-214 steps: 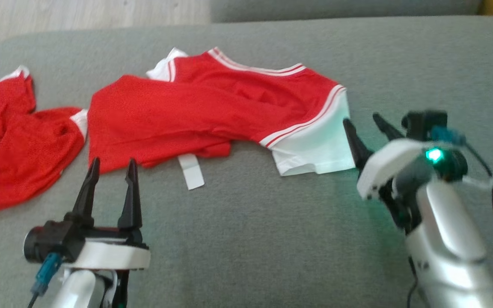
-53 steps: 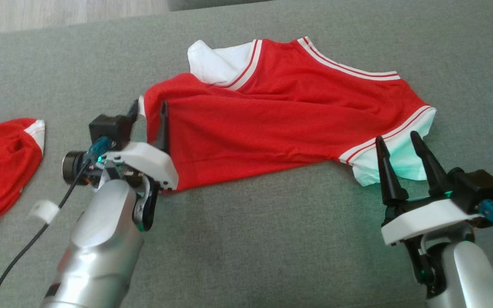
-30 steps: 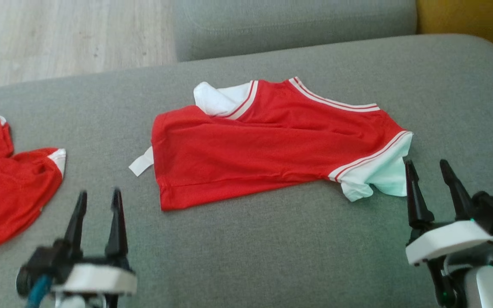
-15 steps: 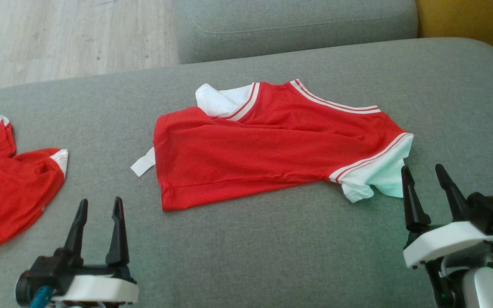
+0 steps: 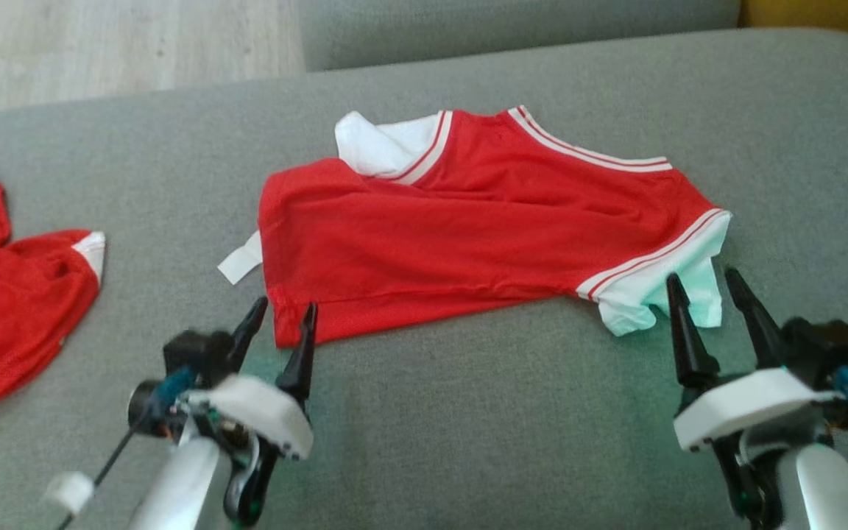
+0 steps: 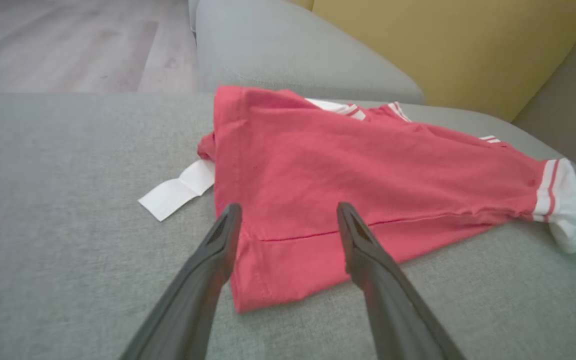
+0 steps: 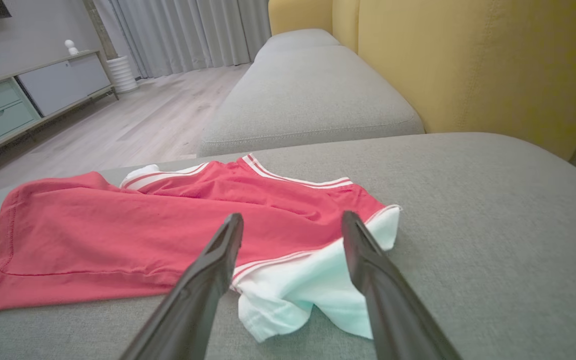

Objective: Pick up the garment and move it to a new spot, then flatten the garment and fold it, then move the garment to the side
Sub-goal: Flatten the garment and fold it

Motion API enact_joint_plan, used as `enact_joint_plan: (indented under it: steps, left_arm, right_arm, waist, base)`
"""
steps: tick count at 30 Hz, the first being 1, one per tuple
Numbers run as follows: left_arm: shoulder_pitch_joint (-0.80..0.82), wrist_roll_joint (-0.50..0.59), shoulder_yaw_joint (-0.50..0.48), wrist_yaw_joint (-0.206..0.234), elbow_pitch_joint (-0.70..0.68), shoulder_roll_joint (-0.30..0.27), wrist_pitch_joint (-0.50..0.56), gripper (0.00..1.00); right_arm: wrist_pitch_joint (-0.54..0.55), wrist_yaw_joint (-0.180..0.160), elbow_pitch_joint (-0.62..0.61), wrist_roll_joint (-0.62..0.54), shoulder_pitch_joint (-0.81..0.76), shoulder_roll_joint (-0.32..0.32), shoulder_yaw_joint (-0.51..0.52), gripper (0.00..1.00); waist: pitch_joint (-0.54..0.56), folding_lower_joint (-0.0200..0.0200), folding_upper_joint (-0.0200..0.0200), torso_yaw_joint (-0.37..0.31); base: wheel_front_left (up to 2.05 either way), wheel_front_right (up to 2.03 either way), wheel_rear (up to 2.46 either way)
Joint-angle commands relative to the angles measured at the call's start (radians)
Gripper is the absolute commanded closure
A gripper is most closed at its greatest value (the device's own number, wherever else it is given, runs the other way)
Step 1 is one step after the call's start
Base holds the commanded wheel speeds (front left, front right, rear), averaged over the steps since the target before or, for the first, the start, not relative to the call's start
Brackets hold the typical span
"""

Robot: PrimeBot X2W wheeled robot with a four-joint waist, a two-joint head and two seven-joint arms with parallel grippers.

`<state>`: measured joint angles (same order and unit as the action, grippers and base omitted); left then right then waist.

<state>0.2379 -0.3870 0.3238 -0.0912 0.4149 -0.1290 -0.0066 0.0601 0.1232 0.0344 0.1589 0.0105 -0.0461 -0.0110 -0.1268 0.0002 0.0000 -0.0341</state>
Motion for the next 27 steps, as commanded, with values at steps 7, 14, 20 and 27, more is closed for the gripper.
enact_joint_plan:
  steps: [7, 14, 20, 27]
  left_arm:
    - [0.156, -0.005, -0.058, 0.070, 0.143, 0.010, 0.044, 0.00]
    - [0.187, -0.023, -0.048, 0.047, 0.197, 0.024, 0.020, 0.00]
    - [0.182, -0.024, -0.021, 0.037, 0.203, 0.033, 0.019, 0.00]
    - [0.190, -0.017, -0.008, 0.038, 0.212, 0.022, 0.010, 1.00]
  right_arm:
    - [-0.027, 0.008, -0.025, 0.018, 0.083, -0.004, -0.060, 0.00]
    - [-0.039, 0.008, -0.003, 0.020, 0.091, -0.004, -0.058, 0.00]
    - [-0.040, 0.008, 0.001, 0.017, 0.094, -0.004, -0.056, 0.00]
    - [-0.038, 0.008, 0.002, 0.018, 0.093, -0.004, -0.063, 0.00]
  waist:
    - [-0.061, -0.0002, 0.0000, -0.031]
    - [-0.066, -0.0002, 0.0000, -0.034]
    - [-0.057, -0.0002, 0.0000, -0.029]
    - [-0.057, -0.0002, 0.0000, -0.034]
  base:
    - [0.00, 0.00, 0.00]
    - [0.00, 0.00, 0.00]
    - [0.00, 0.00, 0.00]
    - [0.00, 0.00, 0.00]
